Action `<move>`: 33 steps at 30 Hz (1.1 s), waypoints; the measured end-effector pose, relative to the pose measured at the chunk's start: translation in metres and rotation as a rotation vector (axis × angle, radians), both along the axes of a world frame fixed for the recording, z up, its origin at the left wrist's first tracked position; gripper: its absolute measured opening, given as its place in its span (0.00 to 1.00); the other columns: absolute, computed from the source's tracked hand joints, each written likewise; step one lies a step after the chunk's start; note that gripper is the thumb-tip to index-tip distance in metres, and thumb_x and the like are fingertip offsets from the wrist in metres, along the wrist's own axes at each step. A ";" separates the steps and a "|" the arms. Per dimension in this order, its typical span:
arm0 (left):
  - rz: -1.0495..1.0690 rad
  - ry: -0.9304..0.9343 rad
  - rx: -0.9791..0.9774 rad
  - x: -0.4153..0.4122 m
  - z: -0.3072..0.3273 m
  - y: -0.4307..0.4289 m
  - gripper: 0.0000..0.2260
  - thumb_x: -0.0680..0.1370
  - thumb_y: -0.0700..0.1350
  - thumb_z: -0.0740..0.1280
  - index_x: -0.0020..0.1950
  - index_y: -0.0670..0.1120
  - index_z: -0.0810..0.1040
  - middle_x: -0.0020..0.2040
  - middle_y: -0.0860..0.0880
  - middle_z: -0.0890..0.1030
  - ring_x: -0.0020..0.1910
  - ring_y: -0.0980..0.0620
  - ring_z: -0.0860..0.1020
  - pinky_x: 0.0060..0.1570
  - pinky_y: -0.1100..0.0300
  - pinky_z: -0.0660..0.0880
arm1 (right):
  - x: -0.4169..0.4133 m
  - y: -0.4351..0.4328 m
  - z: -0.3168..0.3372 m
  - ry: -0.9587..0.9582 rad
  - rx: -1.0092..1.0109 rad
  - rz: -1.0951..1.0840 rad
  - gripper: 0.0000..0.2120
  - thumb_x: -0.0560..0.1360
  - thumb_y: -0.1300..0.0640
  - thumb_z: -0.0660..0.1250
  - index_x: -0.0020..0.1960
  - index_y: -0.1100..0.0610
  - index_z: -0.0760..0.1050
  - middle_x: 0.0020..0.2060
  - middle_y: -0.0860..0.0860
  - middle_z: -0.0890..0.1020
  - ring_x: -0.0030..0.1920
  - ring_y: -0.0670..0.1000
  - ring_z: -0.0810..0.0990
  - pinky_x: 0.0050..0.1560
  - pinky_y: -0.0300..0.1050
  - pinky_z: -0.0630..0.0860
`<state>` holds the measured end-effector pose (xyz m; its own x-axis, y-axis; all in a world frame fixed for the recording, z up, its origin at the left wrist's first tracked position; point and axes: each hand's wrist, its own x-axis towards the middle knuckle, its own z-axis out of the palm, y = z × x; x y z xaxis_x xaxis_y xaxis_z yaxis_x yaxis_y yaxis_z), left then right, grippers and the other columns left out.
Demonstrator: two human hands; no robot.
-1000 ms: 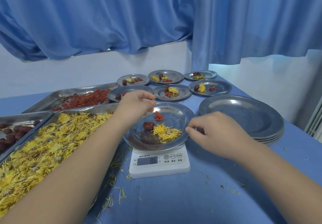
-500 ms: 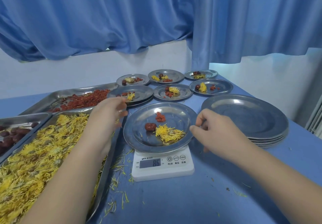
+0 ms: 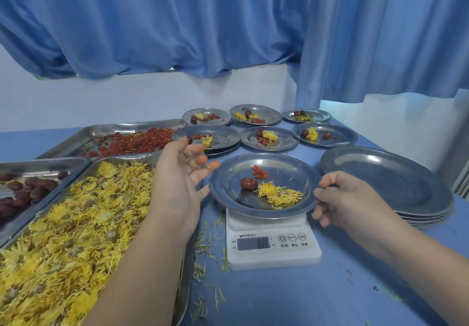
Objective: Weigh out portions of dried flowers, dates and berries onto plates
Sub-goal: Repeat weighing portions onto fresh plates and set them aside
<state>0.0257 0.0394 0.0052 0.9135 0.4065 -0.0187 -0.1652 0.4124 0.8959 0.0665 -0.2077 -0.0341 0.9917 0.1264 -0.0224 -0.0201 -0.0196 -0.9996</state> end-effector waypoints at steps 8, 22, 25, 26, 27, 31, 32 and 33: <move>-0.045 -0.155 -0.335 0.002 0.005 0.001 0.10 0.78 0.50 0.62 0.42 0.46 0.78 0.42 0.47 0.82 0.52 0.45 0.84 0.63 0.46 0.72 | 0.049 0.024 0.027 0.001 0.171 -0.080 0.10 0.77 0.71 0.61 0.43 0.59 0.67 0.32 0.57 0.75 0.25 0.50 0.78 0.24 0.38 0.75; -0.115 -0.126 -0.582 0.003 0.006 0.008 0.12 0.78 0.51 0.62 0.48 0.44 0.79 0.45 0.45 0.84 0.50 0.42 0.84 0.56 0.46 0.76 | 0.203 0.094 0.029 0.173 0.204 -0.465 0.17 0.80 0.68 0.53 0.68 0.64 0.66 0.48 0.60 0.77 0.22 0.53 0.75 0.20 0.38 0.75; -0.113 -0.117 -0.606 0.004 0.006 0.008 0.13 0.79 0.51 0.62 0.48 0.43 0.80 0.46 0.45 0.85 0.49 0.43 0.85 0.57 0.46 0.75 | 0.216 0.094 0.018 0.188 0.162 -0.525 0.20 0.80 0.68 0.51 0.72 0.64 0.62 0.51 0.59 0.76 0.18 0.51 0.75 0.20 0.37 0.75; -0.110 -0.113 -0.615 0.004 0.006 0.008 0.13 0.79 0.51 0.62 0.48 0.43 0.80 0.46 0.44 0.85 0.49 0.43 0.85 0.58 0.46 0.75 | 0.218 0.094 0.016 0.196 0.162 -0.531 0.20 0.80 0.68 0.50 0.72 0.64 0.62 0.51 0.59 0.76 0.18 0.51 0.75 0.19 0.37 0.74; -0.107 -0.111 -0.626 0.004 0.006 0.008 0.13 0.79 0.51 0.62 0.49 0.43 0.81 0.46 0.44 0.85 0.48 0.43 0.85 0.58 0.46 0.75 | 0.220 0.094 0.014 0.201 0.158 -0.535 0.20 0.81 0.68 0.49 0.71 0.63 0.62 0.51 0.58 0.76 0.19 0.52 0.75 0.19 0.37 0.74; -0.085 -0.127 -0.680 0.003 0.007 0.012 0.13 0.78 0.51 0.63 0.51 0.43 0.80 0.48 0.44 0.84 0.48 0.43 0.85 0.54 0.47 0.76 | 0.220 0.095 0.009 0.186 0.141 -0.488 0.18 0.79 0.69 0.57 0.68 0.66 0.65 0.39 0.57 0.77 0.27 0.54 0.75 0.18 0.38 0.74; -0.082 -0.136 -0.693 0.003 0.008 0.013 0.14 0.78 0.51 0.63 0.52 0.43 0.80 0.49 0.44 0.84 0.48 0.42 0.85 0.53 0.47 0.76 | 0.218 0.096 0.007 0.176 0.125 -0.460 0.18 0.78 0.69 0.60 0.67 0.67 0.65 0.37 0.57 0.76 0.29 0.54 0.75 0.19 0.38 0.75; -0.081 -0.146 -0.702 0.003 0.008 0.013 0.14 0.78 0.51 0.63 0.52 0.43 0.80 0.49 0.44 0.83 0.48 0.42 0.85 0.53 0.47 0.76 | 0.218 0.097 0.006 0.173 0.107 -0.440 0.18 0.78 0.69 0.62 0.67 0.67 0.66 0.36 0.57 0.77 0.30 0.54 0.76 0.20 0.38 0.75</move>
<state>0.0284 0.0527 0.0129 0.9533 0.2742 -0.1264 -0.2073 0.8988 0.3862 0.2844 -0.1109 -0.0282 0.9345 -0.2931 -0.2019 -0.1700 0.1308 -0.9767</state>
